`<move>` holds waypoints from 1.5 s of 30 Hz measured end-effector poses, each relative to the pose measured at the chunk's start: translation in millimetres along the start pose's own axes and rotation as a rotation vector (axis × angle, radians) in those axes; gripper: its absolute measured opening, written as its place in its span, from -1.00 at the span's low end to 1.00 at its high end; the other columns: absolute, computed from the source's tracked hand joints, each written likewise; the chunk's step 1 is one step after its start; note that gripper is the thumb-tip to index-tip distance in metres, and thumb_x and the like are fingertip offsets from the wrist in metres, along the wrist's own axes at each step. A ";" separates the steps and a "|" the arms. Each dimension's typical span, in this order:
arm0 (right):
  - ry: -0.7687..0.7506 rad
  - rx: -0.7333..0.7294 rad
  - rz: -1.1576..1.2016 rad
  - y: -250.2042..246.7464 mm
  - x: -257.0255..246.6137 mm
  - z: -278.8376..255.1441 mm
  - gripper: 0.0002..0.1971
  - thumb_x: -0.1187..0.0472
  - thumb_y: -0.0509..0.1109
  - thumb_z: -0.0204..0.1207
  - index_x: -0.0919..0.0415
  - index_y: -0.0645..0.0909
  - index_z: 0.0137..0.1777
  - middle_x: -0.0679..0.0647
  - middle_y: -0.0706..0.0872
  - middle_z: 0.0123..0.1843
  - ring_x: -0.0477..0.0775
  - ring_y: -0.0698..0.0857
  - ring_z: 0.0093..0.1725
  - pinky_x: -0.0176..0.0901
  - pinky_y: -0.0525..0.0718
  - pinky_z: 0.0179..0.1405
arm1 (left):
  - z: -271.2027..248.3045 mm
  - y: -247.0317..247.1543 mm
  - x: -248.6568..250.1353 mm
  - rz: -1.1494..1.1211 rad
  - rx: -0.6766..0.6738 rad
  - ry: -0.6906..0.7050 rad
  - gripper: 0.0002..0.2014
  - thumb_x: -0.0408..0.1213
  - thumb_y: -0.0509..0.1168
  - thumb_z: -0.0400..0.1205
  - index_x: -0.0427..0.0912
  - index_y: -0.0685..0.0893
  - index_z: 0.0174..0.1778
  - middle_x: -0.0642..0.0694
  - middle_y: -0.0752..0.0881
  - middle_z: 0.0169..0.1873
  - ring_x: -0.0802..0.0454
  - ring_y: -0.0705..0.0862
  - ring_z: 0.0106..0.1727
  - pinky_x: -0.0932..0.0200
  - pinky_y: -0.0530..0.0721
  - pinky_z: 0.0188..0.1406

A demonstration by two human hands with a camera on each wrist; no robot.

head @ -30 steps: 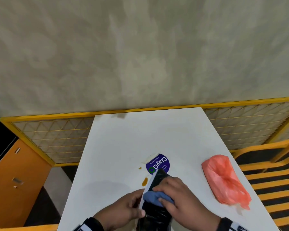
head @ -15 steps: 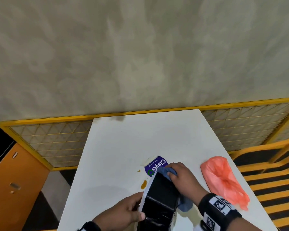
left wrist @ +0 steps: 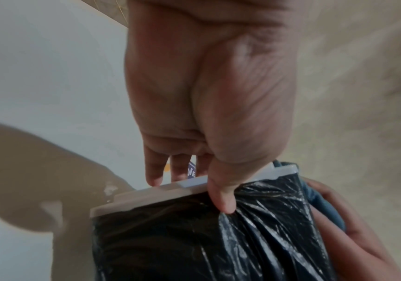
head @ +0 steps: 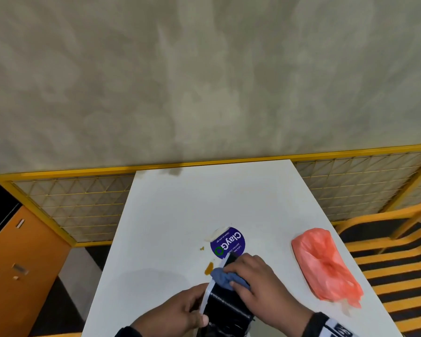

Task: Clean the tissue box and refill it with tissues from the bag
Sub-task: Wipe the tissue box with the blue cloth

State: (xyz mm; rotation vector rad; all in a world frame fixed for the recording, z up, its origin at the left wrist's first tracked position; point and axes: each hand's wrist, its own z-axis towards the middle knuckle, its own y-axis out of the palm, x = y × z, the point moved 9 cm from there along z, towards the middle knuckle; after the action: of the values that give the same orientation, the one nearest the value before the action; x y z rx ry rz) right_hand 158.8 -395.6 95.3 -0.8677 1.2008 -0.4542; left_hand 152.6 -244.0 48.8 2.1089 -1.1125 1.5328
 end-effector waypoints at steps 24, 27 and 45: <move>0.883 -0.031 1.393 27.2 98.3 -55.3 -0.46 -0.06 0.10 0.75 0.42 0.67 0.27 0.40 0.73 0.22 0.34 0.70 0.23 0.17 0.54 0.37 | 9.3 -25.0 -20.1 -0.974 0.004 0.149 -0.18 -0.54 0.64 0.42 -0.31 0.49 0.62 -0.47 0.51 0.57 -0.45 0.49 0.60 -0.29 0.54 0.57; 0.847 -0.033 1.525 26.3 74.1 -52.9 -0.50 -0.05 0.12 0.73 0.34 0.65 0.35 0.38 0.67 0.35 0.35 0.62 0.39 0.23 0.38 0.56 | 12.1 -14.1 -28.4 -0.948 -0.004 0.089 -0.16 -0.56 0.59 0.46 -0.25 0.42 0.67 -0.47 0.47 0.61 -0.49 0.42 0.63 -0.39 0.30 0.70; 0.792 0.137 1.251 11.4 98.8 -51.6 -0.69 0.14 0.58 0.44 0.28 0.54 -0.01 0.43 0.75 -0.03 0.33 0.75 -0.05 0.18 0.63 0.08 | -18.6 -37.5 15.6 0.245 0.367 0.207 -0.06 0.15 0.60 0.42 0.42 0.18 0.62 0.43 0.20 0.56 0.43 0.42 0.55 0.35 0.54 0.49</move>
State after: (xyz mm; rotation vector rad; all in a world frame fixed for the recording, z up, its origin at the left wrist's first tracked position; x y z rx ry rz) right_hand 141.5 -477.0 20.2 0.3405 2.1226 0.1984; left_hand 169.8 -214.0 77.1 2.0225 -1.1151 2.1600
